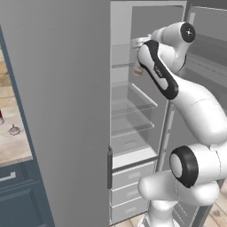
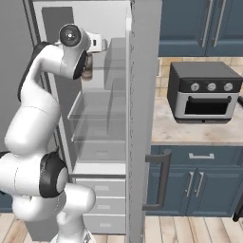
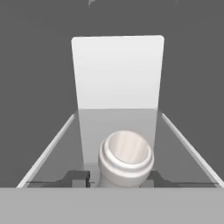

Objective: Place the liquors on the top shelf of the fridge to keep them out of children's reach, and place the garlic on lower shelves for easy access.

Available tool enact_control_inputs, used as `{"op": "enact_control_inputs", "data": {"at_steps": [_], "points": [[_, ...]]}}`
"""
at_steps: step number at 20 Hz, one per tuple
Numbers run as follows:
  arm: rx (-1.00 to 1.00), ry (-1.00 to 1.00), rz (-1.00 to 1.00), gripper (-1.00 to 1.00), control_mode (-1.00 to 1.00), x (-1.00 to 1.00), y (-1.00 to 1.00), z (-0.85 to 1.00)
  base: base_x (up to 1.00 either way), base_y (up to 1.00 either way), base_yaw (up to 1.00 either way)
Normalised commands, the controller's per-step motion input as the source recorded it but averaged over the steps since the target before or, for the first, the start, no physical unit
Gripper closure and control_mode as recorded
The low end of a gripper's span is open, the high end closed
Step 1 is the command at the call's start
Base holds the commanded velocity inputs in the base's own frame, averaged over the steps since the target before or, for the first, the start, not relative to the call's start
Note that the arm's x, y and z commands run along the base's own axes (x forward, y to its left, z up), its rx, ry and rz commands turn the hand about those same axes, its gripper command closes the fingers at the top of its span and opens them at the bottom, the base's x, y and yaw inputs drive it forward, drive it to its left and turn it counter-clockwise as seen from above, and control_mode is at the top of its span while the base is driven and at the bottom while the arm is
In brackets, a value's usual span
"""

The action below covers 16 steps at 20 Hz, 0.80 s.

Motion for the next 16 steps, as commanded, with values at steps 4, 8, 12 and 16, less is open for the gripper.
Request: {"op": "enact_control_inputs", "data": {"at_steps": [4,8,12,16], "points": [[0.00,0.00,0.02,1.00,-1.00,0.47,0.00,0.04,0.00,0.00,0.00],[0.00,0.00,0.00,1.00,-1.00,0.46,0.00,0.10,0.00,0.00,0.00],[0.00,0.00,0.00,1.00,-1.00,0.47,0.00,0.09,0.00,0.00,0.00],[0.00,0.00,0.00,1.00,-1.00,0.43,0.00,0.00,0.00,0.00,0.00]]}}
